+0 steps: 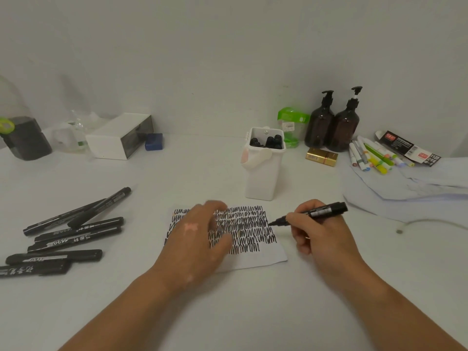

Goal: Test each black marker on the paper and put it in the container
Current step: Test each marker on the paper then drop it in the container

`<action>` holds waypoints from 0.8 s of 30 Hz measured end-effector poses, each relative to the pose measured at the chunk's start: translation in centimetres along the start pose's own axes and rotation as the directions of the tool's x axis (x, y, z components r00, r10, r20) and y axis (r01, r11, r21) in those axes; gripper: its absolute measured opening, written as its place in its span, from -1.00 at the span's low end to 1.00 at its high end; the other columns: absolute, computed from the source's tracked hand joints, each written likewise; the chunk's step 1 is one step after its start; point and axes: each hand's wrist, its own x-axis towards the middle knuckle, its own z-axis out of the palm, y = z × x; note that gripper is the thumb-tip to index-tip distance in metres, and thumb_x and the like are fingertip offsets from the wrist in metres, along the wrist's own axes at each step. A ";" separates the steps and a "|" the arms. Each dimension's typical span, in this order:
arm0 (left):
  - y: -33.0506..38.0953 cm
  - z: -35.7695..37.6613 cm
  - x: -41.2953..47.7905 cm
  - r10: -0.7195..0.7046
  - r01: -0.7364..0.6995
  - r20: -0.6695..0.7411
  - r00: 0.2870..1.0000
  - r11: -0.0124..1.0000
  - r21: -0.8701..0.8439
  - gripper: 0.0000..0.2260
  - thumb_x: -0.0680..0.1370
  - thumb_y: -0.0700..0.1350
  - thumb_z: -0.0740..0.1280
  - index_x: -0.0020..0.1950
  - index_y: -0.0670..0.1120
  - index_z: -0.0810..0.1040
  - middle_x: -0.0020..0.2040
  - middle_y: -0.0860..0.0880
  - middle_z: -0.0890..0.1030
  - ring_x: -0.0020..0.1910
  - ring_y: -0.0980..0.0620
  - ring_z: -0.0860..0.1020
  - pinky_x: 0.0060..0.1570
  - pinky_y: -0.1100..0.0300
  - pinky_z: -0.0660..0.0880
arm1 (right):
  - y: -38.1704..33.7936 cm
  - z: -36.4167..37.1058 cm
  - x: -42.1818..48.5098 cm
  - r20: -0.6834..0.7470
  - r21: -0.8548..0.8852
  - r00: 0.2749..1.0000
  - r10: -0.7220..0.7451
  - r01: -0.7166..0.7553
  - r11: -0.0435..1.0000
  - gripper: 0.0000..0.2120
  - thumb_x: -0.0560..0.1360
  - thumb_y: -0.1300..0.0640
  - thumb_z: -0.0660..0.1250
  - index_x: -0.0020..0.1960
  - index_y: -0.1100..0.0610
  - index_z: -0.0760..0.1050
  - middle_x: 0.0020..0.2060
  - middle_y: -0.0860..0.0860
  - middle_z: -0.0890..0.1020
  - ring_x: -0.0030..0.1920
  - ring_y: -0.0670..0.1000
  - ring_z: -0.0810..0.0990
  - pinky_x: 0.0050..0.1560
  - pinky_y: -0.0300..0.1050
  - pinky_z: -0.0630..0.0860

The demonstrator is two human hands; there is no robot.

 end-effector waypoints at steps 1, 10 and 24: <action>0.0 -0.1 0.1 -0.040 0.038 -0.018 0.999 0.994 -0.105 -0.65 0.52 -0.20 0.33 0.19 0.18 0.42 -0.09 0.13 0.50 -0.18 0.17 0.45 -0.20 0.42 0.36 | -0.1 -0.2 0.1 0.002 0.013 1.000 0.000 0.000 1.000 -0.87 0.39 0.11 0.49 -0.24 0.07 0.55 -0.48 0.07 0.51 -0.49 -0.01 0.40 -0.53 -0.22 0.32; -0.1 -0.3 0.5 -0.236 0.210 0.015 0.972 0.832 -0.513 -0.65 0.44 -0.22 0.52 0.08 0.15 0.55 0.00 0.14 0.72 -0.11 0.11 0.71 -0.10 0.17 0.62 | -0.7 -0.6 0.1 0.106 0.155 0.994 0.003 -0.020 0.988 -0.84 0.39 0.09 0.43 -0.10 0.13 0.69 -0.36 0.16 0.60 -0.39 0.04 0.51 -0.44 -0.13 0.45; 0.0 -0.2 0.5 -0.077 0.134 0.119 0.990 0.789 -0.599 -0.73 0.44 -0.21 0.54 -0.03 0.17 0.70 -0.07 0.08 0.74 -0.05 0.01 0.69 0.00 0.16 0.60 | -1.1 0.3 -0.9 0.180 0.193 0.981 -0.070 0.034 0.981 -0.94 0.41 0.14 0.44 -0.16 0.12 0.67 -0.34 0.20 0.64 -0.42 0.06 0.53 -0.44 -0.15 0.48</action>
